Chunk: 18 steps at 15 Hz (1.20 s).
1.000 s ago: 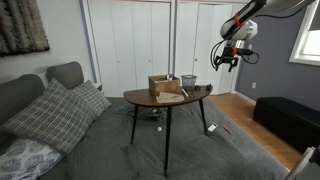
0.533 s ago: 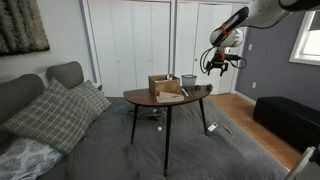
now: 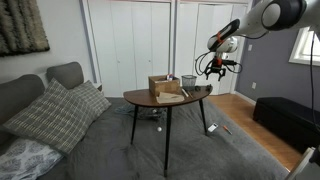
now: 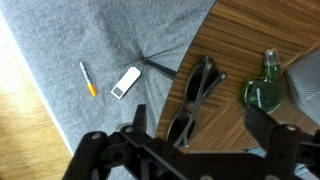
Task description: Put the black pair of glasses in the basket
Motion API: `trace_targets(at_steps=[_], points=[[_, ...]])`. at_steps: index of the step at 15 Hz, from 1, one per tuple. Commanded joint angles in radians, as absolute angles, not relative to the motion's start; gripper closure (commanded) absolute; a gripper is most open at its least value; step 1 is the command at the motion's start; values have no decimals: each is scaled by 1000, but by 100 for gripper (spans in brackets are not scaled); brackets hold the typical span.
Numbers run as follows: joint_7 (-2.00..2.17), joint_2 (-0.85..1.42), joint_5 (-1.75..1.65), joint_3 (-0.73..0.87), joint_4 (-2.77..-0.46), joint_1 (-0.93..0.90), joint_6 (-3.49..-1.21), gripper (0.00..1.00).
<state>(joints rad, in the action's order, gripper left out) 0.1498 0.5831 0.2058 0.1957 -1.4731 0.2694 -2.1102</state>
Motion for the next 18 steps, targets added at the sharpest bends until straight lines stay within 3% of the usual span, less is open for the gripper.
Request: trace_targets(at_steps=[1, 9, 11, 12, 18], points=[[166, 674, 255, 165, -1335, 320, -2031, 0], [274, 814, 237, 170, -1186, 312, -2024, 0], [302, 838, 232, 173, -1157, 310, -2023, 11], [313, 847, 229, 174, -1144, 309, -2023, 26], [355, 880, 219, 177, -1089, 306, -2027, 67]])
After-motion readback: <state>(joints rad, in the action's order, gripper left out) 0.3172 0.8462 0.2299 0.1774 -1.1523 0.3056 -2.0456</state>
